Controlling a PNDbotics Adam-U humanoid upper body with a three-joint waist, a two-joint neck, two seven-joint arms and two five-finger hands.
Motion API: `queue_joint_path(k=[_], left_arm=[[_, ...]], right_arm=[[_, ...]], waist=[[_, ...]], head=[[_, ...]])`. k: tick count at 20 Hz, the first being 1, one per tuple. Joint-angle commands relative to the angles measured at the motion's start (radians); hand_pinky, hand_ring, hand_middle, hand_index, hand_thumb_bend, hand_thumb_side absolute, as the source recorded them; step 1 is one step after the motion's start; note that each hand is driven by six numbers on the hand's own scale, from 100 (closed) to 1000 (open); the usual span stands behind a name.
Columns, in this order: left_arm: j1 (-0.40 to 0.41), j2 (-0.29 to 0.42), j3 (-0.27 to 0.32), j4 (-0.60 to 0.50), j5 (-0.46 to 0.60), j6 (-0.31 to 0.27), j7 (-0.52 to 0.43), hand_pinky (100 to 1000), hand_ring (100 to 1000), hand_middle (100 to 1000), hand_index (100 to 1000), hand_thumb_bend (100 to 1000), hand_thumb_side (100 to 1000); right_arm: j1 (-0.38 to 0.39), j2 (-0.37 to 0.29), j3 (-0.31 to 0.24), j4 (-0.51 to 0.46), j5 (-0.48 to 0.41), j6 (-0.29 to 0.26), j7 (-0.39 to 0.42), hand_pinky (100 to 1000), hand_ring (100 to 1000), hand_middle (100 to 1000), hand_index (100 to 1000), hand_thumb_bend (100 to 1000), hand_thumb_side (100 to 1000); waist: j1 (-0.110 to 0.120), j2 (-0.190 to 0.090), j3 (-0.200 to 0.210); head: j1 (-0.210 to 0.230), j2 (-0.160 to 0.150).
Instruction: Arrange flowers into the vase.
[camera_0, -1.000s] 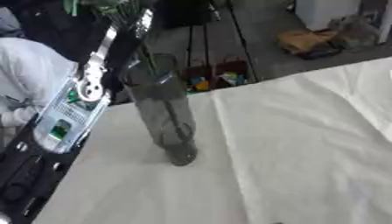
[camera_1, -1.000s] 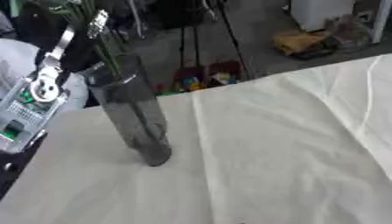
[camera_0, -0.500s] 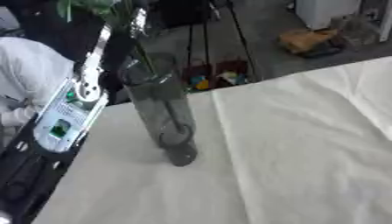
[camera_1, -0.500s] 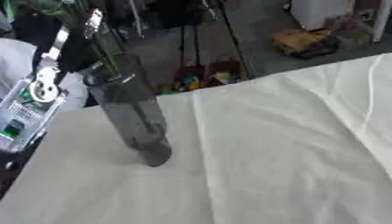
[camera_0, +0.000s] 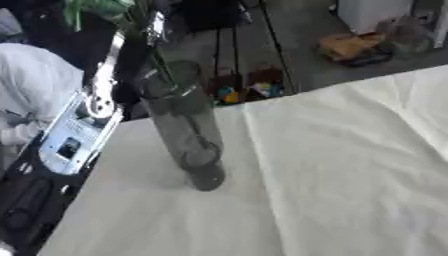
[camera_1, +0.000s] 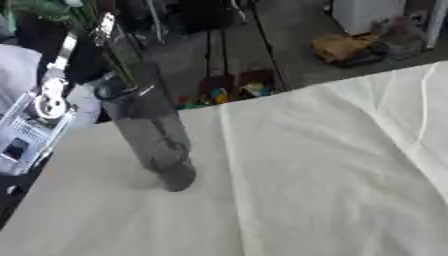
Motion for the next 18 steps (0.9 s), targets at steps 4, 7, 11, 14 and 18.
queue_joint_path(k=[4,7,11,14,18], left_arm=[[-0.016,0.040,-0.003,-0.004,-0.029,0.002,-0.080,756,853,913,977,142,1000],[-0.019,0.042,-0.001,-0.003,-0.038,0.003,-0.122,785,877,934,994,160,1000],[-0.025,0.051,0.010,-0.006,-0.060,0.003,-0.177,855,916,959,1000,186,1000],[-0.028,0.057,0.017,-0.002,-0.070,0.006,-0.219,951,956,981,1000,199,1000],[-0.030,0.062,0.036,0.000,-0.071,0.006,-0.274,983,968,991,1000,224,1000]], right_arm=[[-0.006,-0.008,-0.004,-0.017,-0.005,-0.001,-0.002,671,670,471,667,100,1000],[-0.004,-0.008,-0.003,-0.017,-0.006,-0.001,-0.003,672,671,470,666,100,1000],[0.000,-0.008,-0.004,-0.017,-0.006,0.000,-0.004,672,670,470,666,100,1000],[0.001,-0.009,-0.004,-0.017,-0.007,0.000,-0.004,672,670,470,666,100,1000],[0.003,-0.009,-0.005,-0.017,-0.007,0.001,-0.005,672,670,469,667,100,1000]], waist=[[-0.005,-0.024,0.000],[-0.005,-0.026,0.001],[-0.005,-0.029,0.003],[-0.005,-0.030,0.005],[-0.005,-0.032,0.008]], head=[[0.003,-0.009],[0.003,-0.008],[0.002,-0.008],[0.002,-0.008],[0.001,-0.009]])
